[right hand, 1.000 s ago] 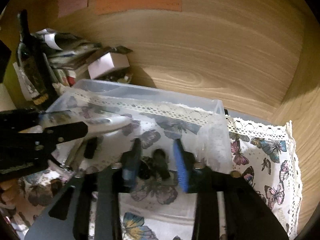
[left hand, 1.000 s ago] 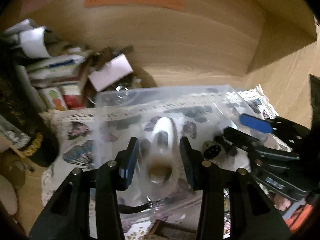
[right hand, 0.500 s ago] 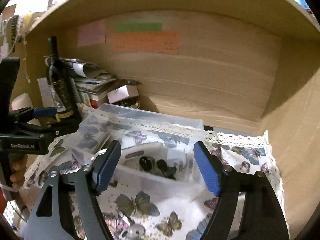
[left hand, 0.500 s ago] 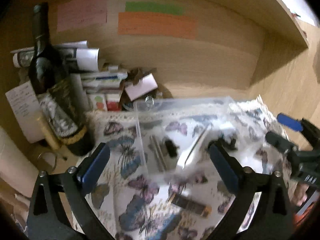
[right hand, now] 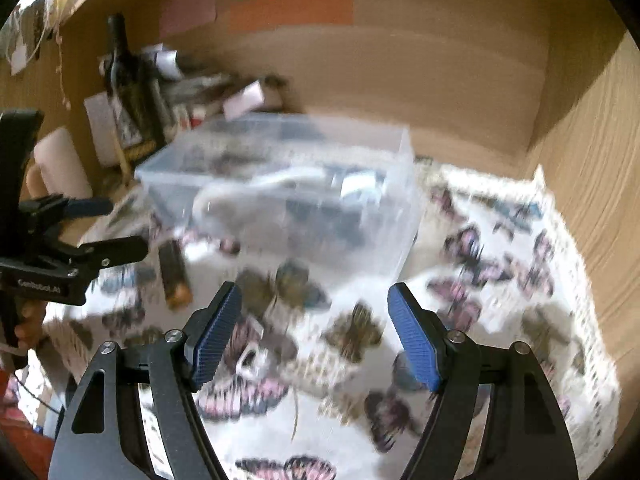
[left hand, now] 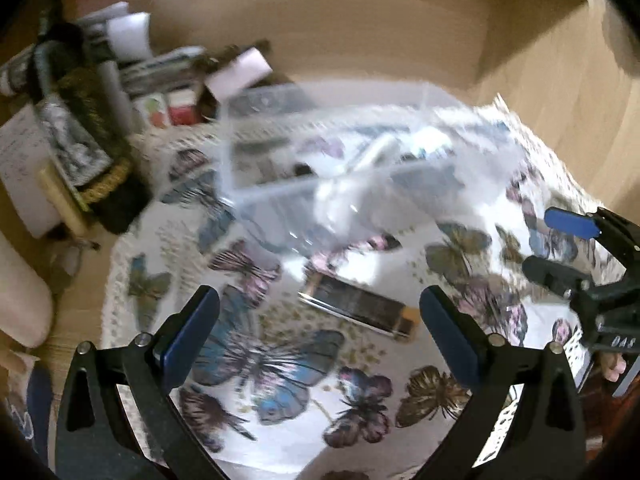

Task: Organize rigid objects
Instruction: 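Grasp the black-and-gold cylinder with the left tool while the right tool grasps the keys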

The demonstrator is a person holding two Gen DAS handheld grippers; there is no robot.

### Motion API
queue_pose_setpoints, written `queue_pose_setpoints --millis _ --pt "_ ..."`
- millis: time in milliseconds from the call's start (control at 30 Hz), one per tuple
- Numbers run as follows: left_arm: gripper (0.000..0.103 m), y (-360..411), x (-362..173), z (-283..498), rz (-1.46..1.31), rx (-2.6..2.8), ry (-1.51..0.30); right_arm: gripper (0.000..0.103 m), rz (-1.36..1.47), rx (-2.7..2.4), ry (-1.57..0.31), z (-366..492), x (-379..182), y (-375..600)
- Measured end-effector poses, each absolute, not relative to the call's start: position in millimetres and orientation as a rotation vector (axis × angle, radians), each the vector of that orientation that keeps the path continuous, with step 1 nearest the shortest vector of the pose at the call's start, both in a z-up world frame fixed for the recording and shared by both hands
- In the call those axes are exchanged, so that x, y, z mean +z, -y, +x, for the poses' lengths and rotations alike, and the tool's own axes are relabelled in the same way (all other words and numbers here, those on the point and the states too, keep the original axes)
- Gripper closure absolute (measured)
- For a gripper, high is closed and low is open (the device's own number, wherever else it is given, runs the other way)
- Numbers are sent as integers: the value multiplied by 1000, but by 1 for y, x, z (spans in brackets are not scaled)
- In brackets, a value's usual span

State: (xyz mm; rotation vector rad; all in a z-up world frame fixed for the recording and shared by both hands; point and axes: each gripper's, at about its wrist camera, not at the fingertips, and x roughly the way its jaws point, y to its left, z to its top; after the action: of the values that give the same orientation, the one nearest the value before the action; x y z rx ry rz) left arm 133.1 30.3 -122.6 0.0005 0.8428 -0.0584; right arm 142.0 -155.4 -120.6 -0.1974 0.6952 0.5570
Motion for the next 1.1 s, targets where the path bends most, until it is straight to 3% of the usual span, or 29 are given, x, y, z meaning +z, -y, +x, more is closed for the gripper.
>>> queue_pose_setpoints --millis 367,433,533,767,1100 --pt "2 -2 -147 161 51 -83 -934 31 -237 632 -793 139 -148 139" --pt "4 -3 -153 161 48 -99 -942 40 -246 638 -805 140 -150 134" --pt "20 -5 -155 158 39 -112 -941 50 -270 626 -814 141 -154 127" --pt "21 -16 -153 149 17 -133 -926 79 -262 620 -809 141 -153 123" --pt "21 -32 -141 120 -11 -116 -867 80 -241 607 -761 135 -146 128"
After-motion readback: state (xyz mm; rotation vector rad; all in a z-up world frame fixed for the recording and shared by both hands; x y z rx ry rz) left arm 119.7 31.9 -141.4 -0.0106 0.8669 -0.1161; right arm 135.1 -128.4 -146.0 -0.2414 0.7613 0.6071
